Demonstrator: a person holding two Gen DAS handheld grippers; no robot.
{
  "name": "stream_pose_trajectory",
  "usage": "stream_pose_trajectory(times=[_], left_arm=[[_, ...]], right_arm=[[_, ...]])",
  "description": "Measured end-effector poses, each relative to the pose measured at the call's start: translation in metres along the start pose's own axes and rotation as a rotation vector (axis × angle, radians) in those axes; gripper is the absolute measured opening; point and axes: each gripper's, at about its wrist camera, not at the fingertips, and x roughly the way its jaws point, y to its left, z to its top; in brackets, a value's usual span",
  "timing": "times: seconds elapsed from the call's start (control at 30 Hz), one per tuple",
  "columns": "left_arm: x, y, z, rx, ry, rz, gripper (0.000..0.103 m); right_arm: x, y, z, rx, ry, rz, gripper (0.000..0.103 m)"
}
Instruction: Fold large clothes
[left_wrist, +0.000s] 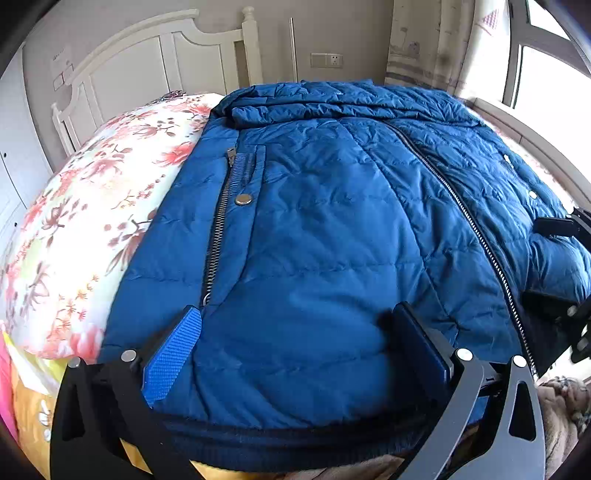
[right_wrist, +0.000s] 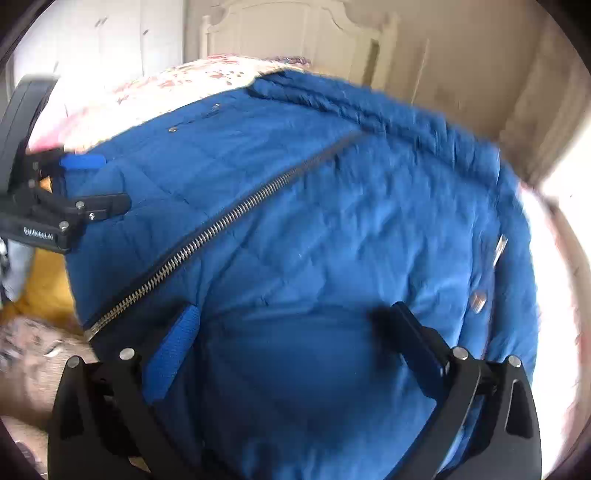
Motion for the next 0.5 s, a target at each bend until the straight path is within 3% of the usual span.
stream_pose_trajectory(times=[0.2,0.37,0.5], left_arm=[[-0.009,-0.006,-0.003,0.025,0.007,0.044,0.099],[-0.005,-0.005,-0.005,0.013,0.024,0.039,0.099],[-0.004,-0.005,-0.006,0.010,0.026,0.040,0.099]], right_arm=[[-0.030,-0.013,-0.015,-0.020,-0.016,-0.084,0.100],[-0.032,-0.048,-0.042,0.112,-0.006,-0.018,0.100],[-0.056,-0.049,-0.034,0.067,-0.025,-0.077,0.100]])
